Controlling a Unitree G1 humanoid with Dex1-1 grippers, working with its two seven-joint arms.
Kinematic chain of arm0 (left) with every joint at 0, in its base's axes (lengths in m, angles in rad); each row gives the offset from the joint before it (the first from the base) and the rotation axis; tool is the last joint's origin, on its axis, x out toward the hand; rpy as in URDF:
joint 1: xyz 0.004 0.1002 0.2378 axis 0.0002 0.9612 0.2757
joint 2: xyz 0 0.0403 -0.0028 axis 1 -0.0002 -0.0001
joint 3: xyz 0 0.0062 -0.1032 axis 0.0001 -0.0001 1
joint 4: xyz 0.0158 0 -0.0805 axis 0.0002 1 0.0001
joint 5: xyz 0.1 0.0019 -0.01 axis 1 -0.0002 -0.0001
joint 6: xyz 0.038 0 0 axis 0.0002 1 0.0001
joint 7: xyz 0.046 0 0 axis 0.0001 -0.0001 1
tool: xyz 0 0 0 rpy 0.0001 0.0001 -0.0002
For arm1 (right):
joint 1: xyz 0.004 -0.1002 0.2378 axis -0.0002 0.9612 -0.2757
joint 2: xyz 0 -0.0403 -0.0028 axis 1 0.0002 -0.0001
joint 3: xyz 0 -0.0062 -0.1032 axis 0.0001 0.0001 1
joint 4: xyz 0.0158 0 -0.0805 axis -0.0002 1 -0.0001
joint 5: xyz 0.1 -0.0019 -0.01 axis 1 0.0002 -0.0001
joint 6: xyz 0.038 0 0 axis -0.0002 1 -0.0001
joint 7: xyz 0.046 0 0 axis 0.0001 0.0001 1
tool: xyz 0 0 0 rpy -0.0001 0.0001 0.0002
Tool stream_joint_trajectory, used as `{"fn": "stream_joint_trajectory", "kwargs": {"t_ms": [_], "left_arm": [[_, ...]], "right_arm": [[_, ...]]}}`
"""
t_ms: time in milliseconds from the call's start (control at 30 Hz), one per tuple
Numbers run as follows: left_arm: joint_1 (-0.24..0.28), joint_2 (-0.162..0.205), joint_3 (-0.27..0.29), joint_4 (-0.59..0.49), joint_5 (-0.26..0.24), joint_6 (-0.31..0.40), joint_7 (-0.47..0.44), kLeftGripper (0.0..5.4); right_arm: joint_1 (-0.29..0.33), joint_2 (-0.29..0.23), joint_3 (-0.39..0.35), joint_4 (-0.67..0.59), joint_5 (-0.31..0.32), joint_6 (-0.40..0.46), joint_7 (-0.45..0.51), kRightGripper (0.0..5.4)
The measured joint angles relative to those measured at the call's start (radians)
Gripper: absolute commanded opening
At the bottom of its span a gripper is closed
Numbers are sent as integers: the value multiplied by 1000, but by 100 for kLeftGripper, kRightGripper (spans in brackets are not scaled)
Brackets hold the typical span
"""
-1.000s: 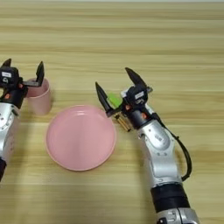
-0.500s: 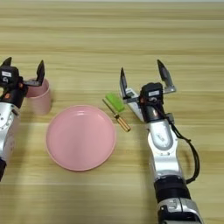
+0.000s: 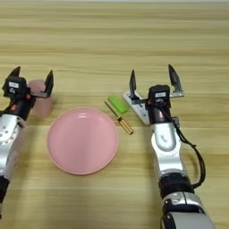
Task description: Move the objects on the table
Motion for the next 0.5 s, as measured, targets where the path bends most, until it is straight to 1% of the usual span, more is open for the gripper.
{"fn": "stream_joint_trajectory", "kwargs": {"t_ms": [33, 100, 200, 400, 467, 500], "left_arm": [[7, -2, -1, -8, 0, 10, 2, 540], [34, -7, -11, -43, 0, 56, 6, 540], [60, -7, -19, -73, -1, 103, 2, 540], [120, -8, -27, -155, -3, 185, 4, 540], [135, -7, -27, -167, -2, 205, 10, 540], [151, -7, -27, -186, -2, 216, 13, 540]], "right_arm": [[-1, 0, 0, 3, -1, 0, -1, 537], [-2, -1, 4, 6, -4, 0, -4, 537], [-5, -1, 7, 9, -5, 0, -16, 537], [-8, -2, 19, 11, -27, -1, -32, 537], [-8, -2, 21, 11, -31, -1, -39, 537], [-8, -2, 22, 10, -35, -1, -42, 537]]}}
